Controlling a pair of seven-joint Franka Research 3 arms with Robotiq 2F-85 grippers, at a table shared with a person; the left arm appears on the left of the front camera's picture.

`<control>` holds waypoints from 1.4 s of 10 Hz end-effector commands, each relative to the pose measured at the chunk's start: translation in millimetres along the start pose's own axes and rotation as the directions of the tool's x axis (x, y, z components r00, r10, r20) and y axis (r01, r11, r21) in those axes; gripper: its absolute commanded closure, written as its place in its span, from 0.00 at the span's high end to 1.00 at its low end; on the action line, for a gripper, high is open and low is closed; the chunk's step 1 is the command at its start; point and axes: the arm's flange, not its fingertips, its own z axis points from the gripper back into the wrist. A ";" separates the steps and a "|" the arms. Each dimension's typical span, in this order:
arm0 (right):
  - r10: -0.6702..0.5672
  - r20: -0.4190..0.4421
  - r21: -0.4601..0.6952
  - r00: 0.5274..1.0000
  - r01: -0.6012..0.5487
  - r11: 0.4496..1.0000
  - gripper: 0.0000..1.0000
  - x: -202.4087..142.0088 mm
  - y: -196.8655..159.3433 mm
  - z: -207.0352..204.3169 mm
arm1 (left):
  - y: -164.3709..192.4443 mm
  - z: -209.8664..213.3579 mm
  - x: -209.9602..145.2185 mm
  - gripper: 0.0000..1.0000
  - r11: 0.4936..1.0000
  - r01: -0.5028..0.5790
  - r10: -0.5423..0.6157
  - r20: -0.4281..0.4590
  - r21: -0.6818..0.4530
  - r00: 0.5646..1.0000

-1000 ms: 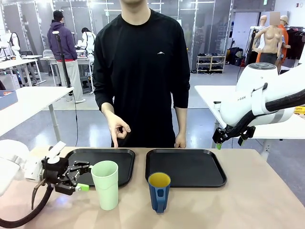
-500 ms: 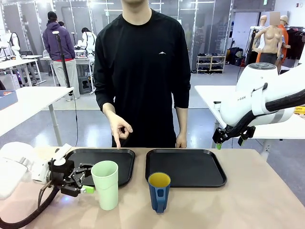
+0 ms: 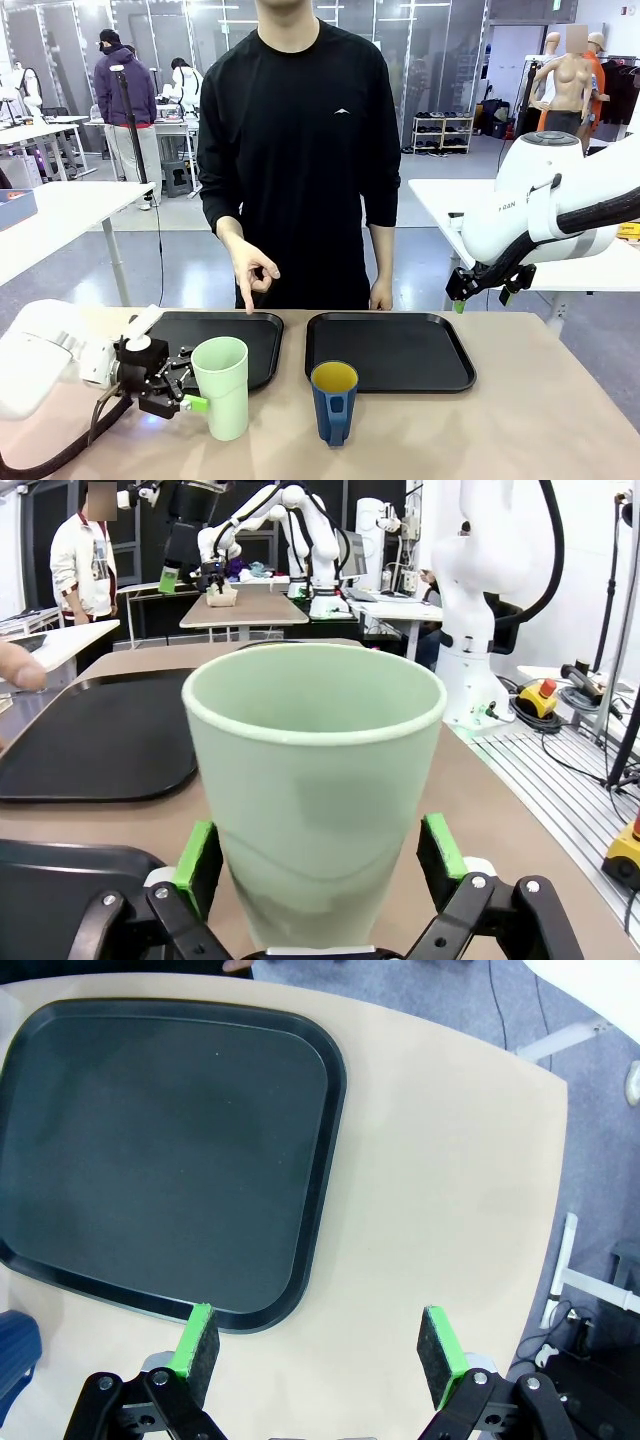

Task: Sort and store the cups by type.
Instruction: Pick up the Reusable plastic cup.

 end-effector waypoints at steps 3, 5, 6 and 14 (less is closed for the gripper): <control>0.000 0.001 0.000 1.000 0.000 1.000 1.00 0.1 0.4 0.7 | -5.4 -22.0 -34.5 1.00 0.999 0.033 -0.032 0.036 -0.024 0.999; 0.000 0.001 0.000 1.000 0.000 1.000 1.00 0.1 0.4 0.7 | -3.1 -28.1 -37.3 1.00 0.999 0.032 -0.031 0.041 -0.033 0.999; 0.000 0.001 0.000 1.000 0.000 1.000 1.00 0.1 0.4 0.7 | -2.6 -29.2 -38.4 1.00 0.998 0.045 -0.043 0.049 -0.036 0.998; 0.000 0.001 0.000 1.000 0.000 1.000 1.00 0.1 0.4 0.7 | 1.6 -44.7 -46.3 0.76 0.991 0.068 -0.055 0.105 -0.115 0.993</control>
